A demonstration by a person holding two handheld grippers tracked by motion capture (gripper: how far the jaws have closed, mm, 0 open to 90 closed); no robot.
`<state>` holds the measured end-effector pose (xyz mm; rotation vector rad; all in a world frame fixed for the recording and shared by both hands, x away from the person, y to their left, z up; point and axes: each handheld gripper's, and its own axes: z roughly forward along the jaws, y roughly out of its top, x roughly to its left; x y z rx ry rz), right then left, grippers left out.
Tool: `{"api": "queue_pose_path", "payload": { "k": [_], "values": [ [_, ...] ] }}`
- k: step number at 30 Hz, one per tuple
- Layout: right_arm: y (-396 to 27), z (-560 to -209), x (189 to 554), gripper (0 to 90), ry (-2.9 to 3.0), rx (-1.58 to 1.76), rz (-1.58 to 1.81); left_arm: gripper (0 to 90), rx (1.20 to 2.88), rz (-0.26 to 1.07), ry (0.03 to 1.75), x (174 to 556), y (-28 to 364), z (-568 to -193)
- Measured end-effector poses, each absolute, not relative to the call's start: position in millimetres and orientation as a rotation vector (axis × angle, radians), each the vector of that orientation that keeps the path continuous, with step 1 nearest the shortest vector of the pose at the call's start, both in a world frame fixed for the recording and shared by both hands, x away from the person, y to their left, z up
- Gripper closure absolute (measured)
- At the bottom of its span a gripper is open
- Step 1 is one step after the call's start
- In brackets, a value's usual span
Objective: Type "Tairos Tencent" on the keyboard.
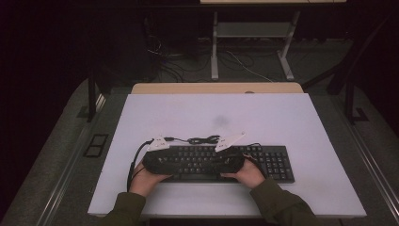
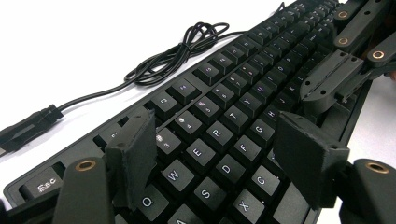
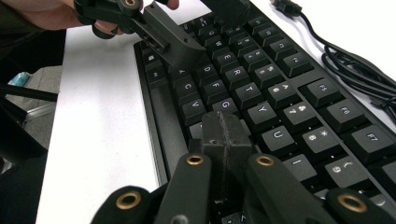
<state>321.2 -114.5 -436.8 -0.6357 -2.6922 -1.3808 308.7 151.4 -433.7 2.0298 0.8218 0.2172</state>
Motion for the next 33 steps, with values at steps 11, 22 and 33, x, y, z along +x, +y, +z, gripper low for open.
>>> {"api": "queue_pose_path", "payload": {
  "k": [11,22,33],
  "values": [
    [-109.6,-440.7,318.9,89.3,-2.724,-0.609,-1.33,29.7,2.032,0.217,0.823,308.7,151.2,-434.1],
    [-108.1,-441.7,318.1,89.4,-2.739,-0.601,-1.312,29.8,2.031,0.221,0.822,308.7,151.9,-433.8],
    [-115.7,-437.0,322.2,79.0,-2.698,-0.635,-1.385,30.2,2.022,0.224,0.825,308.0,151.7,-432.8]
  ]
}}
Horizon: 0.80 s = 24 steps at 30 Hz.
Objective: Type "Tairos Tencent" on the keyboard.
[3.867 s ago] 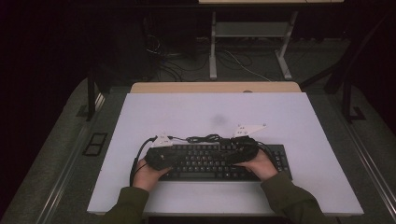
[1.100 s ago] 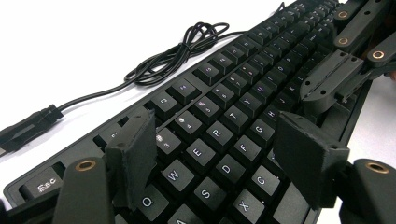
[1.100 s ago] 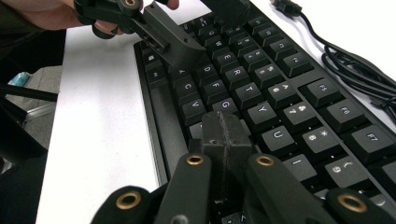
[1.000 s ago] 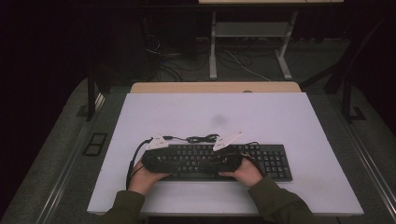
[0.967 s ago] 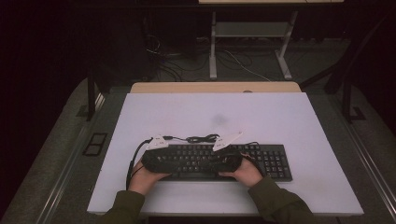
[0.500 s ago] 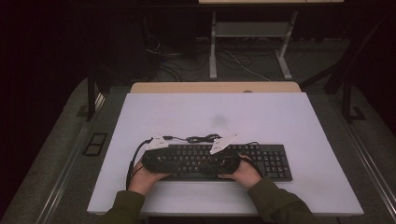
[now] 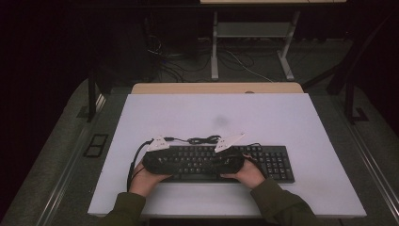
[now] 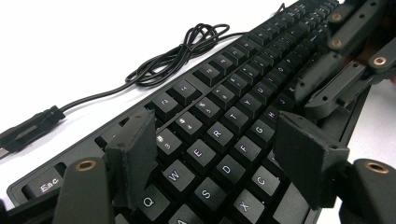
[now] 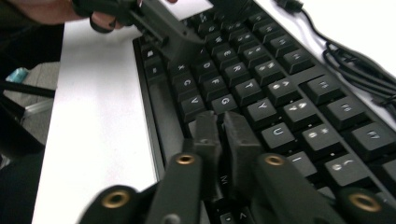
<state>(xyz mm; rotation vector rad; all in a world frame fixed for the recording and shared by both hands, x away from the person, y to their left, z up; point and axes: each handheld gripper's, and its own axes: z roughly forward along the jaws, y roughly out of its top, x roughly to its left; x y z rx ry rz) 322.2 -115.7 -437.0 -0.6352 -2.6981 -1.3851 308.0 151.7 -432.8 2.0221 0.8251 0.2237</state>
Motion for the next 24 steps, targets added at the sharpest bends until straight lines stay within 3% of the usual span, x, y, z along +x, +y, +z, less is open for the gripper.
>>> {"api": "queue_pose_path", "payload": {
  "k": [15,20,24],
  "values": [
    [-128.3,-434.5,330.8,29.6,-2.655,-0.751,-1.506,41.8,2.044,0.201,0.787,303.2,148.8,-431.3],
    [-129.7,-435.5,332.3,18.3,-2.669,-0.797,-1.52,45.0,2.047,0.189,0.778,301.5,148.6,-431.1],
    [-132.4,-434.0,333.6,18.1,-2.666,-0.809,-1.531,49.5,2.058,0.173,0.766,299.9,146.8,-431.6]
  ]
}}
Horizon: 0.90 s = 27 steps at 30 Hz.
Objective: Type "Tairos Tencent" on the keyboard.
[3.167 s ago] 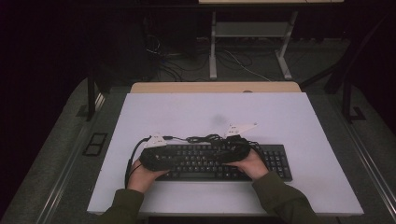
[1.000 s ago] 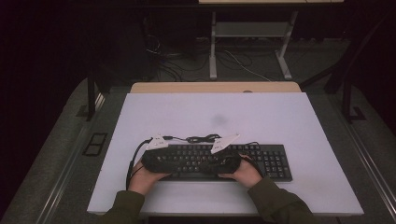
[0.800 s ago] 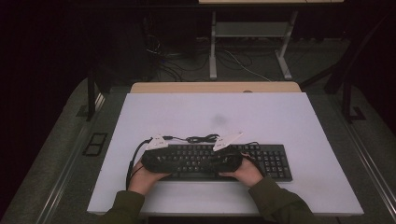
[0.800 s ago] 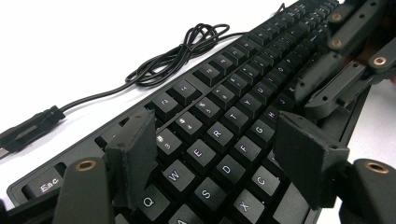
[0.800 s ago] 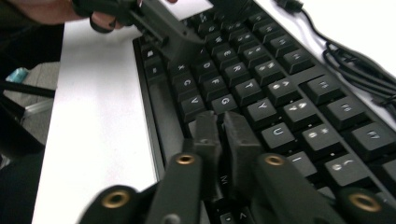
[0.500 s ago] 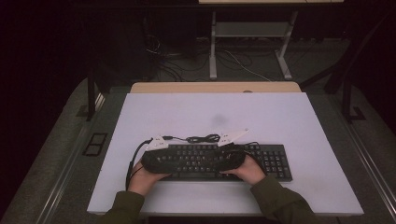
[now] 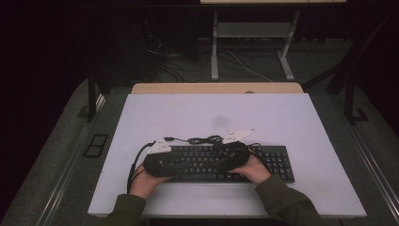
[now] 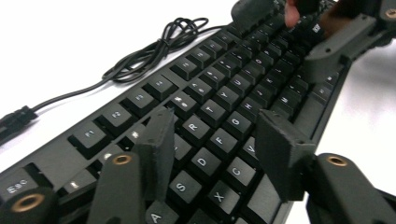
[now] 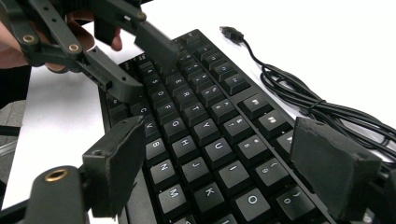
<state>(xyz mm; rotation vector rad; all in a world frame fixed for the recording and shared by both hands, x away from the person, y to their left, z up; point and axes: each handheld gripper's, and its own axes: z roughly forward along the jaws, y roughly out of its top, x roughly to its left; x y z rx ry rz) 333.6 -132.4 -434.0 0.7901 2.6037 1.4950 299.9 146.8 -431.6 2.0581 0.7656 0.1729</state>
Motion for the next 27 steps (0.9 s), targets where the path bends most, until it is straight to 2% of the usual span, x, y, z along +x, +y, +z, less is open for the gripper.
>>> {"api": "queue_pose_path", "payload": {
  "k": [4,14,27],
  "values": [
    [-134.7,-435.1,334.6,18.1,2.6,0.805,1.49,57.5,2.074,0.156,0.743,297.6,143.5,-432.3],
    [-135.4,-436.5,335.5,18.1,2.597,0.794,1.486,87.9,2.119,0.104,0.68,294.7,138.5,-433.2],
    [-136.3,-436.3,336.1,17.1,2.584,0.799,1.486,89.2,2.167,0.095,0.67,295.4,137.7,-436.1]
  ]
}}
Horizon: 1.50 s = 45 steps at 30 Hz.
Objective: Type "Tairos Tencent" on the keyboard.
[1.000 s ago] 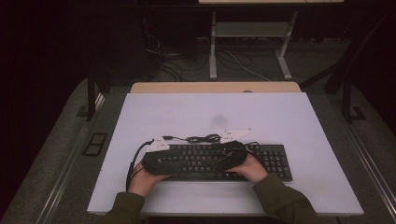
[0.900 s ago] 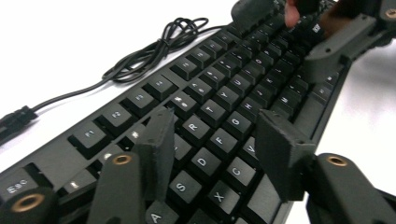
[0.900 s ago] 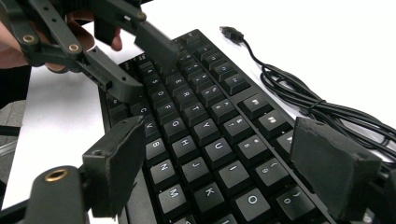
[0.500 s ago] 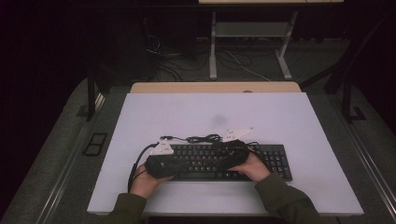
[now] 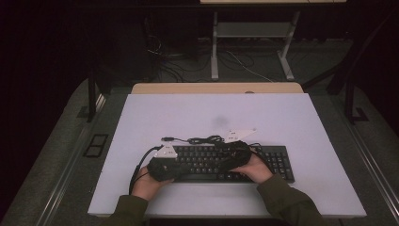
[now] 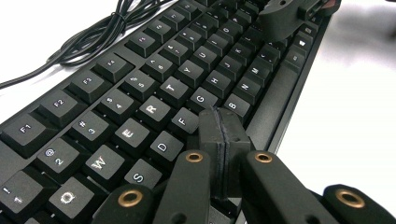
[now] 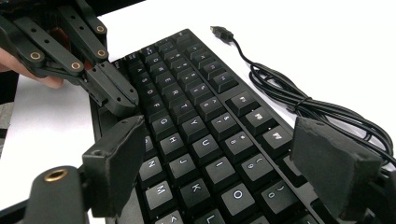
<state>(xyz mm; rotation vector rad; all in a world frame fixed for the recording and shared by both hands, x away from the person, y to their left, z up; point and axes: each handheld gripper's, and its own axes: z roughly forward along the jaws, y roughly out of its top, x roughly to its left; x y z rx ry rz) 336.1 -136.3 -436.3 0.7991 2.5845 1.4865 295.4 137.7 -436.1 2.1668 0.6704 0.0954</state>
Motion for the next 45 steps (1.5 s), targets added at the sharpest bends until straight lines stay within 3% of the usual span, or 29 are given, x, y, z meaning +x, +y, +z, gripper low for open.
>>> {"api": "queue_pose_path", "payload": {
  "k": [45],
  "values": [
    [-136.2,-436.5,336.4,17.2,2.58,0.809,1.48,89.3,2.134,0.119,0.67,299.6,142.1,-426.9]
  ]
}}
